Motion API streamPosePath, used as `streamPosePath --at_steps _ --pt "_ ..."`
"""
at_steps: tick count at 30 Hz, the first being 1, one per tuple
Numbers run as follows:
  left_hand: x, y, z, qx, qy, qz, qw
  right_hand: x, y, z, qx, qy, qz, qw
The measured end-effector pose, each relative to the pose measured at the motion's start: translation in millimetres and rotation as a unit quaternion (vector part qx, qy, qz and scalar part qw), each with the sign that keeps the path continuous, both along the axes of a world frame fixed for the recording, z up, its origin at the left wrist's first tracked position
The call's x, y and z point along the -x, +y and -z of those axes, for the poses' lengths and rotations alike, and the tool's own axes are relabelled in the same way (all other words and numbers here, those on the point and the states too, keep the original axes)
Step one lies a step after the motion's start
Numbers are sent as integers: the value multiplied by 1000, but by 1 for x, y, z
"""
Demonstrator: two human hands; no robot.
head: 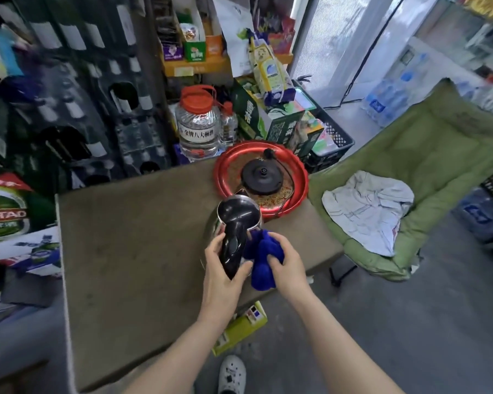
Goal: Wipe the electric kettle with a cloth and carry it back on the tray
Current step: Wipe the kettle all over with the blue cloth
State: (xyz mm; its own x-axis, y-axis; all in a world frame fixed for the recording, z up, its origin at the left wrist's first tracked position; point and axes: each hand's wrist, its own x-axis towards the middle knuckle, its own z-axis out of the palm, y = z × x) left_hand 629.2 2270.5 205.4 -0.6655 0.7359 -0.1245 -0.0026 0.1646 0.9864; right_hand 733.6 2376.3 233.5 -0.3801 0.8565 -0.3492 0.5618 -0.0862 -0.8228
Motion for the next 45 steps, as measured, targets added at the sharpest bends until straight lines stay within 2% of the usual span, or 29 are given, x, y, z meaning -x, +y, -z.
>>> streamPosePath --at_steps 6,8,11,13,15,17,19,21,24,26,28,29,31,33,37,41,45 --pt "8 -32 5 56 56 69 994 -13 -14 -18 -31 17 24 999" --pt "17 -41 1 105 70 102 987 -13 -17 -30 -52 40 28 997" --pt "29 -49 -14 187 147 137 962 -10 -23 -51 -64 90 35 993" --pt "35 -48 -33 188 188 115 957 -6 -31 -66 -41 134 35 990" --pt "40 -44 -58 156 118 87 977 2 -41 -79 5 181 27 983" --pt "43 -42 -78 116 -38 104 987 13 -51 -86 54 224 13 973" --pt "46 -49 -89 80 -168 133 974 24 -61 -92 58 243 -13 968" --pt "54 -61 -90 58 -229 121 964 33 -69 -94 21 227 -47 973" --pt "67 -80 -78 54 -227 22 972 37 -78 -82 -26 168 -57 984" --pt "75 -93 -69 50 -207 -38 976 37 -83 -68 -17 142 39 989" --pt "82 -107 -58 45 -206 -91 973 40 -87 -51 2 77 141 987" --pt "86 -114 -53 45 -211 -113 970 42 -89 -41 24 35 149 988" --pt "95 -126 -42 57 -227 -149 961 51 -97 -21 85 -22 101 991" --pt "101 -136 -30 66 -242 -171 953 63 -105 -5 99 -51 61 992" --pt "107 -146 -10 73 -269 -195 940 79 -115 13 -11 -60 112 992" --pt "108 -144 -8 68 -275 -218 934 73 -112 6 -75 -21 171 982" --pt "108 -133 -31 39 -209 -198 957 67 -91 -32 -138 33 173 975"
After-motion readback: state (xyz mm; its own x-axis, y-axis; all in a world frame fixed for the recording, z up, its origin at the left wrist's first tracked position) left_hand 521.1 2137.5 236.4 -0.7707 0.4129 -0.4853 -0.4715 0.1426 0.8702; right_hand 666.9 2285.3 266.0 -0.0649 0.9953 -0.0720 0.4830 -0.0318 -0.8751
